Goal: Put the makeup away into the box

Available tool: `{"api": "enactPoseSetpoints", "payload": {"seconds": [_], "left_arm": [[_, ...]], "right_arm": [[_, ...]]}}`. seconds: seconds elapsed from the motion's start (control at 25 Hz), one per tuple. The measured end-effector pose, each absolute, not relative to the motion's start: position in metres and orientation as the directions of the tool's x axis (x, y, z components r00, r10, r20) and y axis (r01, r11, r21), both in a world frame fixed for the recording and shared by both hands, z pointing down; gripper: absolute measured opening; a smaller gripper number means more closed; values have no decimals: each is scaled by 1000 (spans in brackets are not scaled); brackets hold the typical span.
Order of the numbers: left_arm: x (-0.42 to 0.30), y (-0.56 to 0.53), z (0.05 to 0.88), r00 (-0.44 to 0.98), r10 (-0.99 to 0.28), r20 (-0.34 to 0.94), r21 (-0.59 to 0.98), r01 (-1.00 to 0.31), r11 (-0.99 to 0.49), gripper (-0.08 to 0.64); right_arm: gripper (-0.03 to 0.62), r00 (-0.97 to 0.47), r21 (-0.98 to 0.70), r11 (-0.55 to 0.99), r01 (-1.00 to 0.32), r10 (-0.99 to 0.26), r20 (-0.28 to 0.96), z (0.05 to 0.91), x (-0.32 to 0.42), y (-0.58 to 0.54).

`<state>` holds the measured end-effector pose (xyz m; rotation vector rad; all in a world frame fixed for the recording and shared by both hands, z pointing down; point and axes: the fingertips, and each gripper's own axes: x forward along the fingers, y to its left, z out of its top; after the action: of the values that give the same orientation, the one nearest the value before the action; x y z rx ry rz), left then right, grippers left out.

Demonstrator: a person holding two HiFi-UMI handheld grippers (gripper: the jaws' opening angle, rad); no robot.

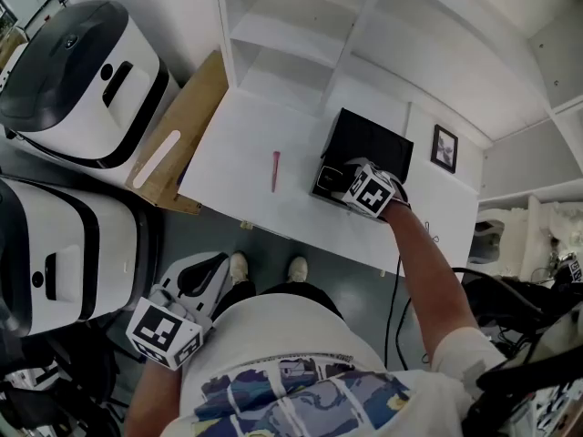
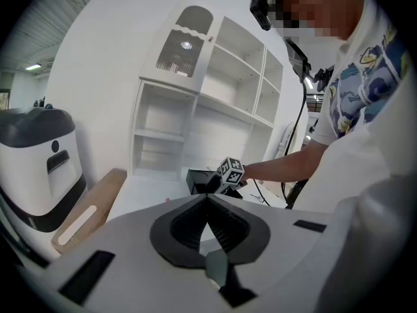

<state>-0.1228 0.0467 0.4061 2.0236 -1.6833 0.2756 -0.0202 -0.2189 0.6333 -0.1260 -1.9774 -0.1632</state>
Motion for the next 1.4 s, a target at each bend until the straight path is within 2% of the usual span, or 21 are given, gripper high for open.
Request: {"api": "enactPoseSetpoints", "payload": {"seconds": [0.16,0.24,0.36,0.68,1.12,1.32,1.4], "left_arm": [[-115,35,406,278,-854,441,242,-952,-185,14],[-109,28,405,310,-846,433,246,-944,-220,14],[-100,16,405,362,-831,422,248,-928,-278,14],[-67,-12,404,487,-775,403,255,-873,-416,14],[-25,-44,407,618,-677,399,259,-784,-563,14],[-3,-56,406,654,-642,401,256,-752,-607,14],[4,-60,405,662,-633,402,255,-745,-617,14]], "right_arm": [[313,-438,96,989,115,-36,898,608,-7,-219],[239,-463,124,989,80,-74,883,595,3,-221],[169,-488,169,985,23,-136,862,581,23,-223],[51,-493,213,966,-146,-258,831,562,88,-211],[26,-473,112,900,-420,-323,820,573,167,-162],[32,-427,86,831,-550,-368,826,585,220,-164],[63,-396,92,798,-595,-391,831,592,246,-169]]}}
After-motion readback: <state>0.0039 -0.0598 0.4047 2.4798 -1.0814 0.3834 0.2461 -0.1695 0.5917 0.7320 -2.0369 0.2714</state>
